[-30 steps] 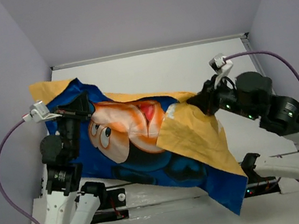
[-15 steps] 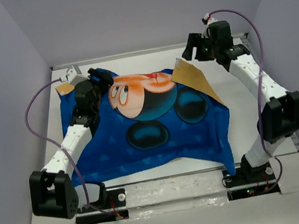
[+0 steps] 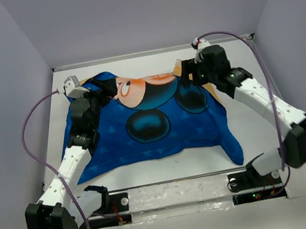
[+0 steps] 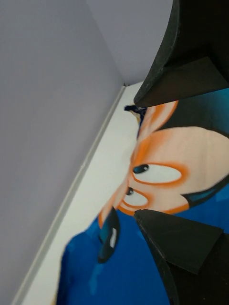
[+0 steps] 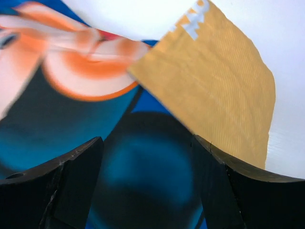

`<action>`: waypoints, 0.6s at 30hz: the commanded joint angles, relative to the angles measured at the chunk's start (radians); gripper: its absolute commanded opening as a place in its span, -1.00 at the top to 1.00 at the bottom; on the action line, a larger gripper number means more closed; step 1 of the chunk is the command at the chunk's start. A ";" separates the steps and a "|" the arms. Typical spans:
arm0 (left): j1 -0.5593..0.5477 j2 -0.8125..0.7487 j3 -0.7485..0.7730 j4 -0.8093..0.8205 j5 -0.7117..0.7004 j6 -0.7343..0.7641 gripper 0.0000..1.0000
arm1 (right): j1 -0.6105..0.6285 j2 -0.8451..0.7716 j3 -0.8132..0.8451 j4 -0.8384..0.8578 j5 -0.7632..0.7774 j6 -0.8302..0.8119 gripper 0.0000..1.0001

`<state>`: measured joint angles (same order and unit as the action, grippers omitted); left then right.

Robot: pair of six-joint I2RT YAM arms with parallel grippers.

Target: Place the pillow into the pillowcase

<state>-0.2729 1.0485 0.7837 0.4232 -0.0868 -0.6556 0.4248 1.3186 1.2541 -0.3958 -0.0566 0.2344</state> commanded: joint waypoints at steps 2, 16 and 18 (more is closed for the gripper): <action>-0.005 -0.051 -0.161 0.011 -0.022 -0.001 -0.98 | -0.017 0.203 0.139 0.009 0.110 -0.113 -0.59; -0.003 -0.087 -0.299 0.002 -0.083 -0.001 -0.98 | -0.078 0.481 0.373 0.057 0.365 -0.159 -0.08; -0.003 -0.084 -0.304 0.002 -0.083 -0.003 -0.98 | -0.087 0.525 0.401 0.046 0.344 -0.168 -0.09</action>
<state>-0.2752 0.9733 0.5091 0.4175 -0.1303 -0.6628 0.3824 1.8030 1.5665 -0.3958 0.2302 0.1040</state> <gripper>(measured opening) 0.989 0.546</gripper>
